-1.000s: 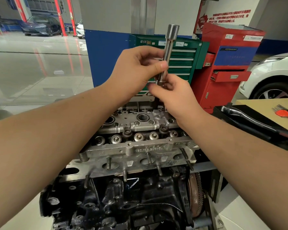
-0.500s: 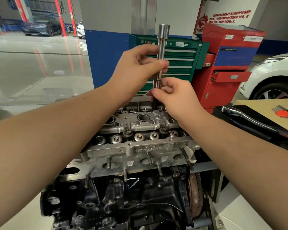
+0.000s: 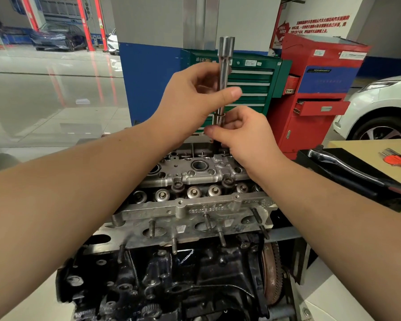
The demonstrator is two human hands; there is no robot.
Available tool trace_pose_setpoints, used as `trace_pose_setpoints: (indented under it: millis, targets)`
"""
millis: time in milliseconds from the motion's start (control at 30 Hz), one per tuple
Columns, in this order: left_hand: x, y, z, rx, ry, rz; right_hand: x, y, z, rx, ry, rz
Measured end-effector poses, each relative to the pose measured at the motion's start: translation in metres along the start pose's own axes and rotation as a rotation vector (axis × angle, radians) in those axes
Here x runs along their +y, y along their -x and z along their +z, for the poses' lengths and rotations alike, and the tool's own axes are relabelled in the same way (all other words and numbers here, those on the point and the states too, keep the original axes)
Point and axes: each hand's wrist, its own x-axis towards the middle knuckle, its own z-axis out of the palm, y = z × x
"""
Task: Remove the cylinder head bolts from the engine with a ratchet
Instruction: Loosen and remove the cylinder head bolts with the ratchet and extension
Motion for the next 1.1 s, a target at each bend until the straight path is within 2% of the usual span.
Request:
trace_pose_setpoints:
  millis: [67,133,267,433,567,633,833,967,1033,1100]
  targets:
    - [-0.0015,-0.0007,-0.0001,0.016,-0.024,0.002,-0.0015,0.0001,0.0007,0.028,0.018,-0.013]
    - [-0.0040,-0.0017,-0.0004,-0.013,-0.014,0.001,-0.0026,0.0002,0.0004,-0.026,-0.056,-0.011]
    - [-0.0043,-0.0016,-0.0023,-0.050,0.173,-0.055,0.0003,0.0016,-0.0019,-0.094,-0.113,-0.025]
    - [-0.0043,-0.0007,0.0011,-0.001,0.001,-0.015,-0.0016,0.0003,0.0015,0.048,0.051,-0.013]
    - [-0.0053,-0.0022,-0.0021,-0.075,0.106,-0.039,-0.0025,0.0024,-0.0006,-0.068,-0.115,-0.015]
    - [-0.0035,-0.0022,-0.0032,-0.100,0.181,-0.076,-0.0008,0.0035,-0.0029,-0.100,-0.117,-0.017]
    - [-0.0036,-0.0011,0.0002,0.015,-0.009,-0.022,-0.0026,-0.0001,0.0018,0.052,0.049,-0.024]
    - [-0.0062,-0.0031,-0.0038,-0.054,0.086,-0.033,-0.0021,0.0023,-0.0010,-0.047,-0.108,-0.016]
    - [-0.0048,-0.0020,-0.0030,-0.063,0.142,-0.040,-0.0007,0.0028,-0.0027,-0.069,-0.099,-0.022]
    - [-0.0044,-0.0020,-0.0003,-0.035,0.084,-0.025,-0.0008,0.0017,-0.0021,-0.044,-0.045,-0.030]
